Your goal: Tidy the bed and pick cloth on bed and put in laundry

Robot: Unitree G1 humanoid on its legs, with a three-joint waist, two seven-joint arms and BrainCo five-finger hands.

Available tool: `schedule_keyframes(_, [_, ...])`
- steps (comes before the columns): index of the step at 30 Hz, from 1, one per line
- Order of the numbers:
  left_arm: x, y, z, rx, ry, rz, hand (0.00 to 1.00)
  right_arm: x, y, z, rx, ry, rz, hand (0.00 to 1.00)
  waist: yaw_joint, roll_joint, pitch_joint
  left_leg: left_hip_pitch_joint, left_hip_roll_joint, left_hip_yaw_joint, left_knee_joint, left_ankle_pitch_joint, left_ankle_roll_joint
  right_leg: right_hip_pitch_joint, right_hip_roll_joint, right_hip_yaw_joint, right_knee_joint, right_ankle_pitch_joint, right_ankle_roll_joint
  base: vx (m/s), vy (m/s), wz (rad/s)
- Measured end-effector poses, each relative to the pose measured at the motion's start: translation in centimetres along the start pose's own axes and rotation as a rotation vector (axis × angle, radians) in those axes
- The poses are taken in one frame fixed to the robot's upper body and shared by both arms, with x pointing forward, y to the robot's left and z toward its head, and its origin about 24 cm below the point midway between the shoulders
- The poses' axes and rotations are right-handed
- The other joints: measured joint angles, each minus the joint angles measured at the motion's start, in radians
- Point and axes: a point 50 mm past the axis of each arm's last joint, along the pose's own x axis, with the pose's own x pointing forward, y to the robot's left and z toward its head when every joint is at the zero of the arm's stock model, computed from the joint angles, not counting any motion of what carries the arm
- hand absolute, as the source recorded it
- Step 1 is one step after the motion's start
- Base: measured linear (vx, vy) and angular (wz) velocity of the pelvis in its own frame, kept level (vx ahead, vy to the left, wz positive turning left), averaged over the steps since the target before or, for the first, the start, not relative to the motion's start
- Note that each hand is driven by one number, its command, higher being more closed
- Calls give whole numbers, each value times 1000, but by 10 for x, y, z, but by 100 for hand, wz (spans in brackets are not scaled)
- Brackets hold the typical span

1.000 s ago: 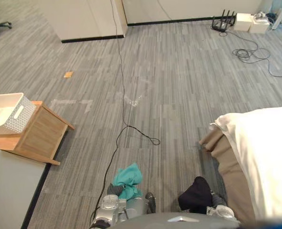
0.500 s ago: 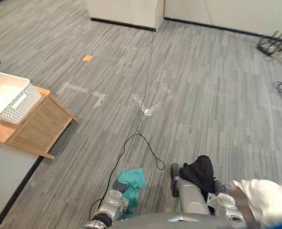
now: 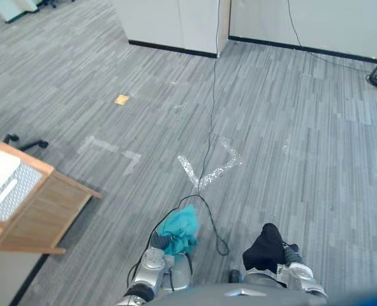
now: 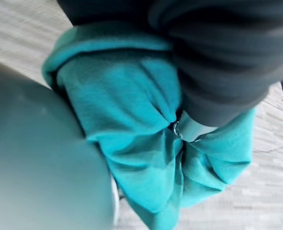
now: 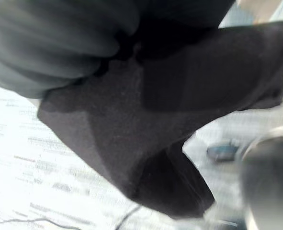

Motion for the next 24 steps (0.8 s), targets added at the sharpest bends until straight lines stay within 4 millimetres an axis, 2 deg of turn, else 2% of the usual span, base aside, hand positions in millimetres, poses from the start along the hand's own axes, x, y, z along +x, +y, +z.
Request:
schedule_keyframes(1, [0,0,1,-4,-1,-1,100,0,0,-2,-1,5,-2,100,2,1,-1,-7,-10,24,-80,69,31,16,-9,-11,-3,-16,11,247,255,21])
schedule_keyframes(2, [1,3,2,3,-5,6,100,-2,0,-7,-24,15,-6,100,25,-21,-11,4,-35,88,-119,145,102,39,-43,-14,-12,-37,27,329,230,23])
schedule_keyframes(3, [2,3,3,7,-5,7,100,-2,2,-8,-46,14,-4,100,31,-29,-32,-17,-50,104,-91,116,117,31,-59,-23,-23,-8,36,525,338,36])
schedule_keyframes(4, [3,5,7,1,-14,12,100,-2,6,-6,-52,8,5,100,33,-27,-32,-65,2,173,42,88,157,44,-54,-39,-36,55,65,461,264,36])
schedule_keyframes(5, [4,8,11,-25,-24,24,100,-3,13,-6,-47,9,19,100,45,-17,-24,-97,51,209,159,69,184,58,-37,-37,-35,90,82,348,285,40])
schedule_keyframes(6, [6,14,12,-55,-27,52,100,-3,15,-4,-38,8,21,100,62,-28,-29,-140,66,238,258,23,153,93,-24,-30,-28,125,106,342,237,63])
schedule_keyframes(7, [3,10,3,-45,9,45,100,-6,9,-21,-38,43,3,100,63,-27,-72,-106,8,229,76,58,199,95,-22,-48,42,133,120,436,307,78])
schedule_keyframes(8, [-1,9,-9,-43,44,39,100,-7,5,-26,-48,57,-9,100,61,-27,-92,-51,-17,219,14,-17,219,70,-25,-43,167,128,128,407,296,104])
schedule_keyframes(9, [-1,11,-11,-47,53,47,100,-7,5,-28,-48,65,-9,100,50,-52,-93,-18,-63,208,-24,-11,209,41,-58,-41,278,137,143,374,326,112])
schedule_keyframes(10, [-1,14,-14,-39,68,52,100,-8,2,-31,-33,79,-20,100,52,-68,-92,56,-131,157,-108,-15,206,-57,-96,0,526,238,234,276,304,133])
schedule_keyframes(11, [-1,12,-15,-43,78,49,100,-7,1,-30,-23,77,-29,100,44,-66,-89,102,-162,112,-137,-15,213,-131,-99,48,710,296,255,259,351,160])
schedule_keyframes(12, [-3,10,-22,-37,116,43,100,-6,-2,-27,-10,65,-38,100,38,-54,-81,180,-192,51,-162,-30,214,-201,-122,48,910,282,250,145,305,176])
schedule_keyframes(13, [-4,5,-25,-36,131,32,100,-5,-7,-21,-10,42,-49,100,25,-37,-71,266,-210,-18,-194,-37,214,-255,-152,7,1042,230,222,80,242,167])
schedule_keyframes(14, [-4,3,-25,-34,134,27,100,-4,-10,-18,-12,28,-57,100,22,-26,-69,306,-213,-53,-212,-38,213,-284,-166,-16,1079,203,198,-23,192,171])
schedule_keyframes(15, [-5,-1,-26,-36,140,19,100,-3,-16,-12,-8,2,-72,100,17,-8,-67,368,-213,-133,-242,-38,213,-344,-192,-67,1098,152,135,-86,162,185])
schedule_keyframes(16, [-5,-3,-26,-27,145,16,100,-2,-20,-7,15,-20,-88,100,14,-6,-59,419,-211,-214,-261,-38,213,-398,-210,-90,1064,83,116,-15,100,192])
schedule_keyframes(17, [-5,-3,-26,-22,150,15,100,-2,-21,-5,23,-27,-94,100,10,-8,-51,444,-207,-251,-267,-38,212,-421,-211,-86,1025,55,111,224,-38,208])
schedule_keyframes(18, [-4,-3,-24,-21,150,23,100,-1,-25,-2,25,-37,-107,100,-6,-5,-47,475,-192,-323,-272,-44,203,-457,-203,-73,904,21,123,367,-131,167])
schedule_keyframes(19, [-4,-3,-25,-21,152,27,100,-1,-26,-1,25,-39,-111,100,-10,-8,-46,490,-180,-352,-272,-47,198,-469,-194,-56,827,14,121,486,-201,202])
schedule_keyframes(20, [-4,-2,-25,-21,151,38,100,-1,-31,-1,17,-38,-124,100,-13,1,-38,510,-151,-402,-272,-60,186,-493,-165,-8,651,17,126,484,-235,184])
schedule_keyframes(21, [-4,-2,-24,-26,144,46,100,-1,-31,-2,11,-36,-125,100,-14,-7,-29,532,-118,-442,-273,-84,165,-502,-140,44,450,56,139,484,-264,172])
schedule_keyframes(22, [-4,0,-24,-35,139,51,100,-1,-30,-3,8,-33,-121,100,-13,-14,-27,538,-107,-456,-273,-99,148,-508,-135,68,339,100,144,453,-339,142])
schedule_keyframes(23, [-3,6,-25,-38,131,69,100,-2,-23,-9,4,-11,-103,100,-6,-48,-31,549,-91,-467,-274,-137,122,-524,-131,105,203,219,160,468,-382,107])
schedule_keyframes(24, [-6,3,-29,-82,157,72,100,-1,-33,-4,-3,-20,-124,100,-3,-5,-23,573,-33,-483,-278,-161,101,-511,-89,90,251,230,149,457,-366,77])
